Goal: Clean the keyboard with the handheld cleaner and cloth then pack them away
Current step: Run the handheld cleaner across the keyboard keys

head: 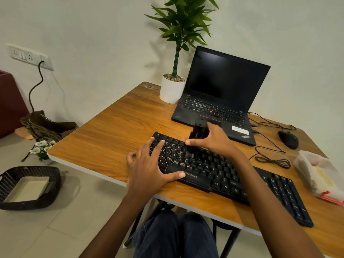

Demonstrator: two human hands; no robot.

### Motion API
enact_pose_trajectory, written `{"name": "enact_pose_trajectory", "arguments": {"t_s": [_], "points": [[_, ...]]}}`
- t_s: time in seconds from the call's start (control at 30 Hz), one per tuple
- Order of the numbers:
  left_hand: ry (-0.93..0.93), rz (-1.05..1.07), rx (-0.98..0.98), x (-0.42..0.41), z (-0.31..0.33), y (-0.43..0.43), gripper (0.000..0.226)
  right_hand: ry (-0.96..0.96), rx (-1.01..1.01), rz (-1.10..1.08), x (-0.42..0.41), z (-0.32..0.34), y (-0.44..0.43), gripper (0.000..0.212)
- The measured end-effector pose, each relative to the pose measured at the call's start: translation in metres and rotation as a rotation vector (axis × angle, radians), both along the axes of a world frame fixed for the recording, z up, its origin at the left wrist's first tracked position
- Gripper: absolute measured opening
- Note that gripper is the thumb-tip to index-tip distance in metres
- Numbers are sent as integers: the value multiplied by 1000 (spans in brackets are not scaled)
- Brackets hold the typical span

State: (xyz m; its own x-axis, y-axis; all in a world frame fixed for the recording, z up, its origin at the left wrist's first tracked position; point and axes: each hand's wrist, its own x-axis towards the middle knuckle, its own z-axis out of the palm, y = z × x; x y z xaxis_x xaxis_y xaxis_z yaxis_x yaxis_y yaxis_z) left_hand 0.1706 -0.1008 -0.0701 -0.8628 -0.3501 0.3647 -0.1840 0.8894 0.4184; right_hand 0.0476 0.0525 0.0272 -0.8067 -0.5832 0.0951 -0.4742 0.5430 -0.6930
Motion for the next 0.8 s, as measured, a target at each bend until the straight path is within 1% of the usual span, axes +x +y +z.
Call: {"name": "enact_pose_trajectory", "arguments": {"t_s": [0.03, 0.07, 0.13, 0.17, 0.2, 0.27, 0.3, 0.33, 0.4, 0.43, 0.47, 0.53, 0.57, 0.6, 0.67, 0.7, 0.8], "points": [[1, -1, 3, 0, 0, 0, 116, 48, 4, -23, 0, -1, 0, 49], [4, 0, 3, 0, -1, 0, 115, 39, 4, -13, 1, -1, 1, 48], [9, 4, 0, -1, -1, 0, 114, -76, 6, 54, 4, 2, 4, 42], [11, 4, -4, 0, -1, 0, 113, -134, 2, 71, 5, 4, 6, 41], [13, 4, -5, -1, -2, 0, 112, -144, -10, 65, 5, 4, 6, 44], [15, 5, 1, 0, -1, 1, 112, -17, -5, 7, 4, 1, 4, 53], [19, 6, 1, 0, -1, 1, 111, 26, -3, -4, 5, -1, 3, 53], [19, 7, 1, 0, -1, 1, 111, 18, -8, 15, 7, -2, 2, 50], [15, 8, -1, 0, -1, 1, 110, -95, -13, 72, 10, 1, 4, 43], [16, 8, -6, 0, -1, 1, 110, -120, -7, 76, 10, 2, 5, 43], [19, 10, -9, 0, -1, 1, 109, -103, -4, 59, 10, 3, 4, 44], [17, 8, -7, 0, -1, 1, 109, 34, 21, 0, 10, 1, 1, 48], [16, 6, -4, 0, -2, 1, 109, 64, 20, -5, 12, 0, 1, 47], [17, 5, -3, 0, -2, 1, 109, 50, 10, 13, 15, 1, 2, 44], [21, 9, -8, 0, -2, 1, 109, -39, 20, 62, 18, 5, 7, 40], [23, 10, -9, 0, -2, 1, 109, -36, 37, 55, 17, 6, 9, 40], [26, 4, 3, 0, -1, 1, 111, 116, 15, -20, 16, 0, 7, 49]]}}
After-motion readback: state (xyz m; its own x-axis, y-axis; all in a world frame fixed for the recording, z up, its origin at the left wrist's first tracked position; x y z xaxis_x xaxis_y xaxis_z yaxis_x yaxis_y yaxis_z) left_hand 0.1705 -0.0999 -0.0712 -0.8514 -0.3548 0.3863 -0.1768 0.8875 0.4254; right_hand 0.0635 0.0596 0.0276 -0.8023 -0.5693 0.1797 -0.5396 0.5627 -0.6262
